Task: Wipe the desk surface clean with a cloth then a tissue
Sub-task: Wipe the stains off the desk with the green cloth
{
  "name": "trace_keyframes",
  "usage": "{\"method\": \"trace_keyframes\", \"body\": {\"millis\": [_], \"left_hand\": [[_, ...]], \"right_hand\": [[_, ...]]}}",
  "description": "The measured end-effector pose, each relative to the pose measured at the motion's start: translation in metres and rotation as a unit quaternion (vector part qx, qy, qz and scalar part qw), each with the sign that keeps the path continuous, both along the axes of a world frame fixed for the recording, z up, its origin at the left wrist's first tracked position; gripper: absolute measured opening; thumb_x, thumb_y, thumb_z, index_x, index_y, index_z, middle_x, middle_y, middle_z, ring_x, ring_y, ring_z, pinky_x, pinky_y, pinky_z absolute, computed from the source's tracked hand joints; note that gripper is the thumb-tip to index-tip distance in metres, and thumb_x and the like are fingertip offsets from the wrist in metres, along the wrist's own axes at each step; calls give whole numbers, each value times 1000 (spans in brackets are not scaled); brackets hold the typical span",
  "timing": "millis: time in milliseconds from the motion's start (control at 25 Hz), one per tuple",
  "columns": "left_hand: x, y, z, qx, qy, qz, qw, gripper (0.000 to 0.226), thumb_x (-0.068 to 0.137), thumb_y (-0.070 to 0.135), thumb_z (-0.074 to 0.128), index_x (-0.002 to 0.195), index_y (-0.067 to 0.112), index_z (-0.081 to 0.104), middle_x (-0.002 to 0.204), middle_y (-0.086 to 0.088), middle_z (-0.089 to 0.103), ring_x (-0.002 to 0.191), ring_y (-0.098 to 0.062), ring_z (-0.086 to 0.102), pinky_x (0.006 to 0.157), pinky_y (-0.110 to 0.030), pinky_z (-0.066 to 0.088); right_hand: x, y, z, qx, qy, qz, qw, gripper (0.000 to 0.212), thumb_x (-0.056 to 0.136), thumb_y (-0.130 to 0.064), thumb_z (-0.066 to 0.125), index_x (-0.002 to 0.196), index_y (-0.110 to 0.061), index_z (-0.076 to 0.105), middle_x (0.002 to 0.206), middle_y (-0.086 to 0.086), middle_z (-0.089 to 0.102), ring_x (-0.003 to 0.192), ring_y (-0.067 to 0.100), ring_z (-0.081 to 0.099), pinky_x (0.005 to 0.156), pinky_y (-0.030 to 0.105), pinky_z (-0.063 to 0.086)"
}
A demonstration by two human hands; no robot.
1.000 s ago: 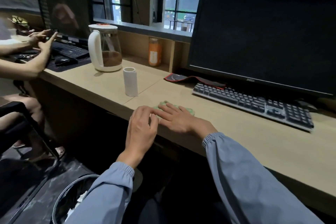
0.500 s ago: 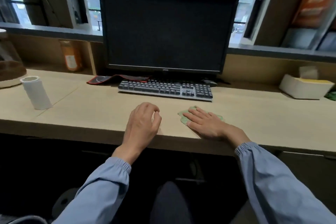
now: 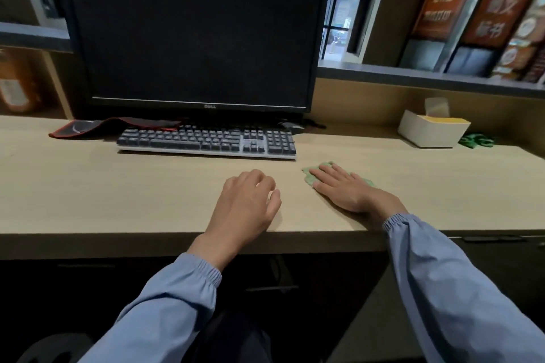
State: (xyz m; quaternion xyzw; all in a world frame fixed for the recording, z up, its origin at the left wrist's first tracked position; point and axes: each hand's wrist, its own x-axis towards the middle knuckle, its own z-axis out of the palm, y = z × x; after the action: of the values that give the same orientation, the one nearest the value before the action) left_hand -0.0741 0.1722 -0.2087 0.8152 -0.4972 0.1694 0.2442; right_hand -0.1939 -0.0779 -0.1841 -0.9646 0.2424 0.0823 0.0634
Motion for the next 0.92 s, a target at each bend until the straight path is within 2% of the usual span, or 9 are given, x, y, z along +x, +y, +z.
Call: {"method": "trace_keyframes", "body": {"millis": [280,440,680,920], "left_hand": [[6,-13,-7,23,59,5,998,39,107,48,38,123,24,64,123,9,59,120,-15,54,102,-38,38],[9,-11,-1,5,112,33,993,45,106,53,35,137,28,57,142,10,47,141,-9,30,113,-37,29],[12,-13,2,9,148,59,987,49,105,55,30,143,29,48,149,12,40,145,-6,19,118,-36,22],[9,-11,3,17,147,56,987,51,105,55,30,143,28,48,147,11,44,142,-7,25,118,-37,23]], "right_hand": [[69,-81,2,2,17,-29,999,63,99,-68,10,158,-46,4,169,-12,-4,155,14,-8,122,53,1],[110,-111,8,-1,17,-49,999,63,101,-65,12,159,-42,6,170,-9,-1,156,18,-6,121,56,3],[148,-135,16,0,29,-78,997,63,103,-62,13,160,-37,6,170,-2,0,156,25,-1,124,53,4],[119,-116,16,-3,13,-34,999,62,103,-60,11,160,-38,5,170,-5,-1,156,21,-6,122,57,4]]}}
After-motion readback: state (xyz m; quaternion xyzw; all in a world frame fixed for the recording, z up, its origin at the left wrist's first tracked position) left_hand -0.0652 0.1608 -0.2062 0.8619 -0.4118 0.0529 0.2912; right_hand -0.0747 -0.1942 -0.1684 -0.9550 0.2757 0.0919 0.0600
